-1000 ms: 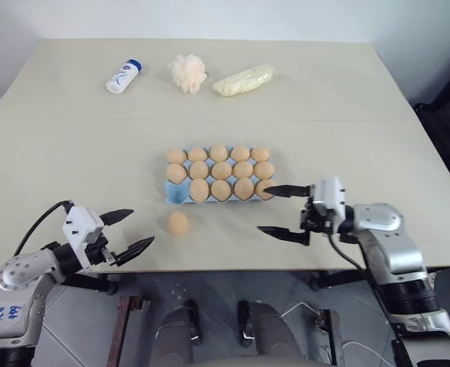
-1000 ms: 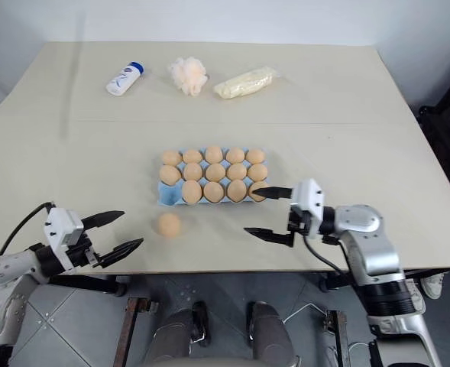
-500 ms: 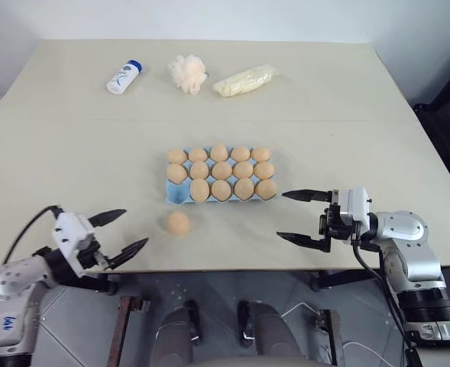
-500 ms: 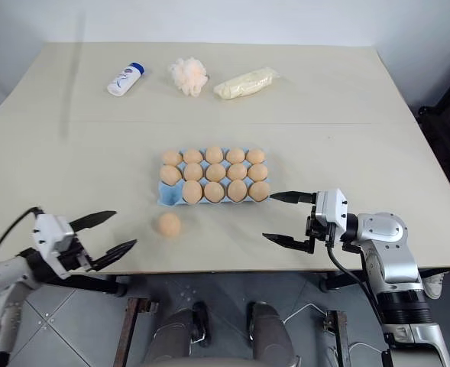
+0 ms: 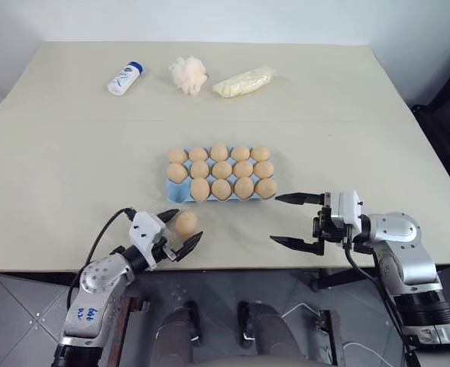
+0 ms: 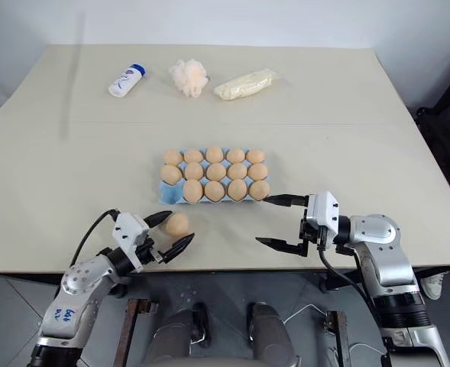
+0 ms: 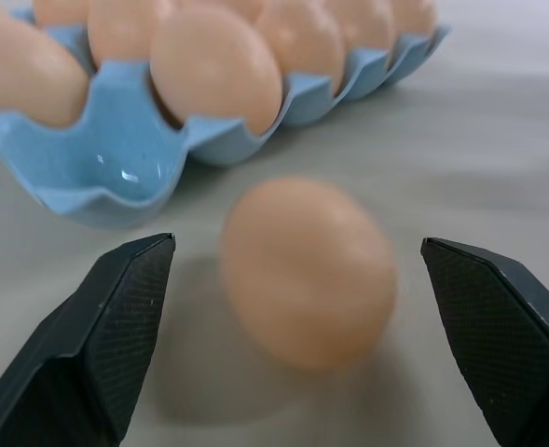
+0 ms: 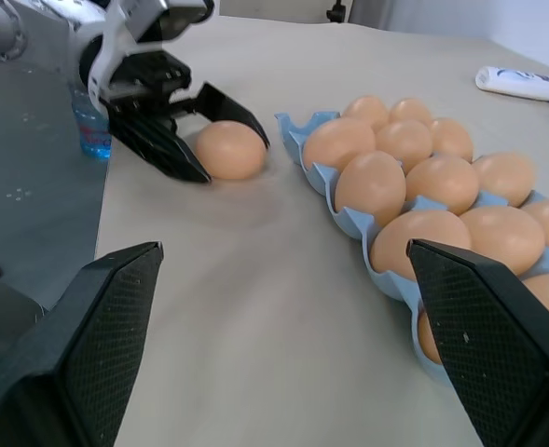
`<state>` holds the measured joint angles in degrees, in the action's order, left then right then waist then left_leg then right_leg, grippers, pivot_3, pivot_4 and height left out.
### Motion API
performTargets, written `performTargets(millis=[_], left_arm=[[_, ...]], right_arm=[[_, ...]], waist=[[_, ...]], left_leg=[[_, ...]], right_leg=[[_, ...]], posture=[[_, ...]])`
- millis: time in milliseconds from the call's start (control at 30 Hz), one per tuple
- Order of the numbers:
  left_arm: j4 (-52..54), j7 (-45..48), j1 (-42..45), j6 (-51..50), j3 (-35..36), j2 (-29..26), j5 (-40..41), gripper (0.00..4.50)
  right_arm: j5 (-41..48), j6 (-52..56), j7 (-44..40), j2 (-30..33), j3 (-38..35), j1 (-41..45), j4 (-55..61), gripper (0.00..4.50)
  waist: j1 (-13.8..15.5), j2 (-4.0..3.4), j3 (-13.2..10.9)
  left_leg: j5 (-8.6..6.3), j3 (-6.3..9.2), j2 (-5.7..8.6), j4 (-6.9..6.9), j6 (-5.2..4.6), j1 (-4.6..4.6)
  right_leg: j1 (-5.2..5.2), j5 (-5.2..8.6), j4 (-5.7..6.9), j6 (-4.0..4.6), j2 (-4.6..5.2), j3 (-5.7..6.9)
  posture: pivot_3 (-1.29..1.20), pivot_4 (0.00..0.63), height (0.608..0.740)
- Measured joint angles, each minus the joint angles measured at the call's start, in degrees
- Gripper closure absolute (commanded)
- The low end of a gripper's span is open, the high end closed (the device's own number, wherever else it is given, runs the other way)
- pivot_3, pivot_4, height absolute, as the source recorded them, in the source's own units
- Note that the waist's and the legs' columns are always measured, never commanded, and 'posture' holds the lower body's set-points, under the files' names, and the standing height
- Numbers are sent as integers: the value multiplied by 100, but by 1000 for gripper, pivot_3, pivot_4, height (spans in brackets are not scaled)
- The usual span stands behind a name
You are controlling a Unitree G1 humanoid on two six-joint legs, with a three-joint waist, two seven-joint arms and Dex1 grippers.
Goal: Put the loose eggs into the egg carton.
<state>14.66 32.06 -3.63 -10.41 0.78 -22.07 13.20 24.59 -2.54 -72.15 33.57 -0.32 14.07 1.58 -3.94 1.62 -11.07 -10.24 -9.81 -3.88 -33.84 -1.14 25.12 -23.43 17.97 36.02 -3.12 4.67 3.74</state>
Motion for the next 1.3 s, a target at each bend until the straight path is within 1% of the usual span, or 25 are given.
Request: performTargets(millis=[67,133,233,433,567,700,800,900,967,1033,1133,1233,1300], left_arm=[[-35,-64,39,24,-22,58,-36,861],[-58,-89,47,68,-49,87,-42,1577],[-60,-48,13,130,-39,50,-31,2484],[-59,200,-149,346,290,-168,130,2484],[228,587,-263,366,543,-409,553,2484],[303,614,55,338,653,-473,699,2484],[231,468,544,288,640,-341,695,2484],[-92,394,994,290,537,-275,648,2484],[-565,415,1194,320,416,-230,545,2484],[-1038,440,1382,411,296,-150,424,2484],[-1324,495,1597,536,272,-121,406,2484],[-1345,479,1686,596,315,-89,424,1875],[-1350,433,1683,663,342,-85,417,1228]], right_arm=[[0,14,35,0,1,-31,29,0],[0,18,53,0,2,-63,44,0],[0,19,96,-11,3,-83,46,0],[-4,18,142,-48,15,-93,45,0],[-19,18,146,-53,43,-126,45,0],[-37,19,161,-53,58,-134,47,0],[-57,20,219,-83,101,-163,59,0],[-65,21,291,-124,191,-203,81,0],[-68,23,340,-123,208,-240,103,0],[-68,25,396,-124,221,-242,121,0],[-69,23,472,-124,222,-240,132,0],[-69,23,571,-126,221,-240,143,0],[-68,23,646,-128,220,-250,164,0]], waist=[[36,-1,0],[74,-1,1],[82,-3,2],[84,-4,2],[83,-4,2],[98,-5,3],[115,-4,3],[129,-5,3],[121,-7,4],[122,-7,4],[135,-7,4],[142,-7,4],[145,-7,4]], left_leg=[[0,0,0,-1,0,-1],[0,0,-1,-1,0,-1],[0,0,-1,-1,-1,0],[-1,0,-1,0,-2,1],[-2,-2,-1,0,-4,5],[-2,-2,0,-2,-4,4],[-2,-2,2,-6,-4,6],[-2,-4,3,-7,-6,4],[-1,-5,2,-8,-7,2],[-1,-3,-2,-11,-7,5],[-1,-2,-3,-11,-7,5],[-1,-2,-3,-11,-7,5],[-1,-2,-3,-11,-8,5]], right_leg=[[-1,0,0,2,-1,0],[-1,3,0,6,-1,0],[-1,3,0,6,-1,0],[-1,3,-1,7,-1,1],[-2,8,-4,15,0,-1],[-1,8,-4,18,0,0],[2,6,-6,16,2,-1],[5,-4,-4,-1,1,-1],[4,-11,-2,-15,-2,0],[0,-11,1,-15,-6,2],[1,-11,2,-15,-7,5],[3,-12,2,-16,-6,4],[2,-12,3,-17,-6,4]], posture=[[0,150,740],[0,150,740],[0,150,740],[0,150,740],[0,150,740],[0,150,740],[0,150,740],[0,150,740],[0,150,740],[0,150,740],[0,150,740],[0,150,740],[0,150,740]])
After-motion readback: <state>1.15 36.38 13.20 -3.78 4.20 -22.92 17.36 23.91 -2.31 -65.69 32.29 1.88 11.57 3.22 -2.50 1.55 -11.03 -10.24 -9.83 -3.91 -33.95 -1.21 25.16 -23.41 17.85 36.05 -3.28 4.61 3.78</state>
